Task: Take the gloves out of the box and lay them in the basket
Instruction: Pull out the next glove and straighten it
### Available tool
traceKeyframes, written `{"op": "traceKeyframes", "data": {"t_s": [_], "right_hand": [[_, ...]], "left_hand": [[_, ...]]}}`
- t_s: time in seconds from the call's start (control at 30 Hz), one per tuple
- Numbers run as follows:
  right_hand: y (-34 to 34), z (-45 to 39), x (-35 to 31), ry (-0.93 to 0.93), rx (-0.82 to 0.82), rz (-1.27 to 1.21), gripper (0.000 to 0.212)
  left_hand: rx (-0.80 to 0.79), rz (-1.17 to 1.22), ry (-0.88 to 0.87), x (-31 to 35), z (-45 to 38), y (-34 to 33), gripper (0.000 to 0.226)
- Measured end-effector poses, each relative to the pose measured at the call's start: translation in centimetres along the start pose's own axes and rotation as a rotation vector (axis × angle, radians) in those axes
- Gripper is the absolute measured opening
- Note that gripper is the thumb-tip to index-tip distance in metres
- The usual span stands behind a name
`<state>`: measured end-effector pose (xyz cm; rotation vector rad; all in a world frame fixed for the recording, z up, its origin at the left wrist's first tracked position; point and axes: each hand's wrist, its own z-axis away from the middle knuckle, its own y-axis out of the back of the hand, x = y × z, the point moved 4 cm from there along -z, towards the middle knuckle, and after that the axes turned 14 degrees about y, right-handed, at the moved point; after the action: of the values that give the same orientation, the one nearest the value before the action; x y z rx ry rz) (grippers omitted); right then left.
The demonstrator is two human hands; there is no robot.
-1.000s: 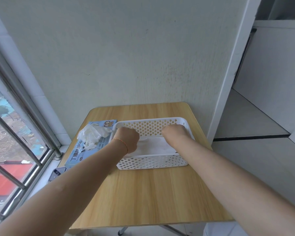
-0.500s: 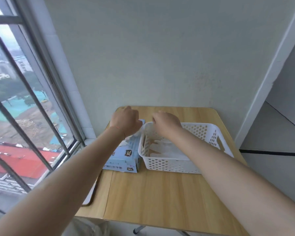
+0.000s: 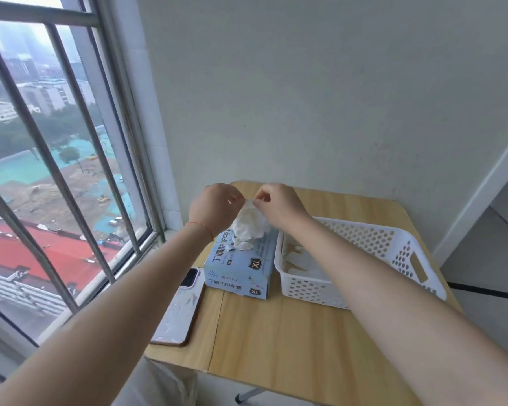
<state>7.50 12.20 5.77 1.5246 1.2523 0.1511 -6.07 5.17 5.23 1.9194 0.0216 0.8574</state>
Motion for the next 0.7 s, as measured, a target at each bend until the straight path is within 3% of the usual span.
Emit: {"op": "traceKeyframes", "data": {"t_s": [0.07, 0.17, 0.3, 0.4, 0.5, 0.7], "right_hand": [[0.7, -0.5, -0.1, 0.034, 0.062, 0.004, 0.016], [1.1, -1.2, -0.1, 0.048, 0.116, 0.01, 0.017], [0.9, -1.4, -0.1, 0.053, 0.16, -0.025, 0.014], [1.1, -1.3, -0.1, 0.047, 0.178, -0.045, 0.014], [1.3, -1.1, 0.3, -0.006, 0.126, -0.062, 0.012], [0.1, -1.2, -0.3, -0.051, -0.113, -0.099, 0.019]], "left_hand": [[0.025, 0.068, -0.017, 0.3, -0.2, 0.3, 0.016], [-0.11, 0.143, 0.001, 0.2, -0.4, 0.0, 0.014], [-0.166, 0.102, 0.105, -0.9, -0.4, -1.0, 0.021], [-0.253, 0.216, 0.196, -1.8, -0.4, -1.2, 0.02], [-0.326, 0.301, 0.242, -2.4, -0.5, -1.2, 0.014], [-0.264, 0.39, 0.187, -2.0, -0.4, -1.4, 0.011]]}}
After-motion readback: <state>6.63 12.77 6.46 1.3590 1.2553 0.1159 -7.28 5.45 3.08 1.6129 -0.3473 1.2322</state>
